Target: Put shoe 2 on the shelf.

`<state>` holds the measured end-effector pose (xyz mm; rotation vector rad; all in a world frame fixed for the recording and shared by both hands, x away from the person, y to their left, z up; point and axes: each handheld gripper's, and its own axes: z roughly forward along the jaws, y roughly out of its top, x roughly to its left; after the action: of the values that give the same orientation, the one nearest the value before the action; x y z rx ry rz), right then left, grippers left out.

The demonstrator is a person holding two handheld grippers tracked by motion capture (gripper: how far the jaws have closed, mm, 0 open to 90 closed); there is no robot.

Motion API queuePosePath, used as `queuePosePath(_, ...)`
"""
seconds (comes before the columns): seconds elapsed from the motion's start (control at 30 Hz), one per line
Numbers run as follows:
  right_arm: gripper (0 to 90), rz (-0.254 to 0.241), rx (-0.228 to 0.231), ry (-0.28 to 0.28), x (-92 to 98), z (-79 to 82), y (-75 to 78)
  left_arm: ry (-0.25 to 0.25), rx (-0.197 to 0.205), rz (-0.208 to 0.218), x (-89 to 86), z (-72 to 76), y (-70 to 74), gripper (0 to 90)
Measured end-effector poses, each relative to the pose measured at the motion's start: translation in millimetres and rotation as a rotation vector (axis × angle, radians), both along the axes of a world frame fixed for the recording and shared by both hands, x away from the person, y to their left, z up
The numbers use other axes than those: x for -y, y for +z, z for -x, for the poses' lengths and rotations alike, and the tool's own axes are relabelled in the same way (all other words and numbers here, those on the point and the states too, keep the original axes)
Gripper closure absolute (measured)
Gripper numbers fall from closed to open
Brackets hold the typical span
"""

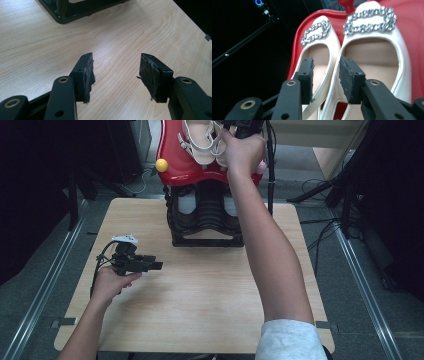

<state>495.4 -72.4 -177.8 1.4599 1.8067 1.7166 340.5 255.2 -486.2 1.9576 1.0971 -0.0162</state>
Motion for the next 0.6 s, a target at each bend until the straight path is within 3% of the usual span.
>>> queuePosePath(0.23,55.1,0.01,0.006,0.028,7.5,2.5,5.4,0.003,-0.002,0.001,0.3,-0.1,0.3,45.3)
queuePosePath(0.33,51.1,0.022,0.034,0.038,12.2,3.3,5.4,0.008,-0.003,0.005,0.6,-0.1,0.3,45.2)
queuePosePath(0.6,44.8,0.059,0.054,0.047,26.2,7.6,9.2,0.009,0.0,0.004,-0.2,-1.0,0.8,44.3)
